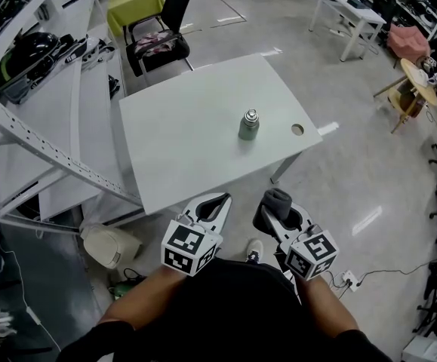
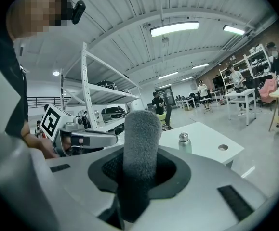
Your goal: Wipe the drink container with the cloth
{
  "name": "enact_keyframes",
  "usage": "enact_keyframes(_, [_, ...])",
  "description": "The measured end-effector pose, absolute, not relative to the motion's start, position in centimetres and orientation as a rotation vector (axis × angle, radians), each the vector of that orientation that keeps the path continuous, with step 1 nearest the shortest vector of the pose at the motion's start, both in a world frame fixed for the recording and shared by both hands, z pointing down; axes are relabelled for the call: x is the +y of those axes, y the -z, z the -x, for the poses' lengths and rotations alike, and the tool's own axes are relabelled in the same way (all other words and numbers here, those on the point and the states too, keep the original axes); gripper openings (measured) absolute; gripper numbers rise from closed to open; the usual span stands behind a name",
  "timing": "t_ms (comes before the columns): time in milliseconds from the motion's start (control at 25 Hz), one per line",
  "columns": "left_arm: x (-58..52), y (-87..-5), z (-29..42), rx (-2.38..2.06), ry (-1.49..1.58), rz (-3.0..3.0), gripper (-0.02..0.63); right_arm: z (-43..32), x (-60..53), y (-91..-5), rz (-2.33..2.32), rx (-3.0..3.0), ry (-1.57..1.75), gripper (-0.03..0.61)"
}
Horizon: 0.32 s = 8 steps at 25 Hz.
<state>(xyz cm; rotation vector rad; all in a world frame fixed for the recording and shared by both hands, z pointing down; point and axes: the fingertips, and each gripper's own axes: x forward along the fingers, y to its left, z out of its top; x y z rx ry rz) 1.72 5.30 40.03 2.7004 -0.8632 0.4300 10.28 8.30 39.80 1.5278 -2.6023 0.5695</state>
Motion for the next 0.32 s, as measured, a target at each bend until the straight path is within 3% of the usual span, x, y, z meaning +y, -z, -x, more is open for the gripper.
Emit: enact_keyframes(320, [5.1,-39.58,-1.91,-0.866,-0.421,-2.697,0.017,-10.53,8.1,-39.39,-1.537,-2.601,-0.572,0.115])
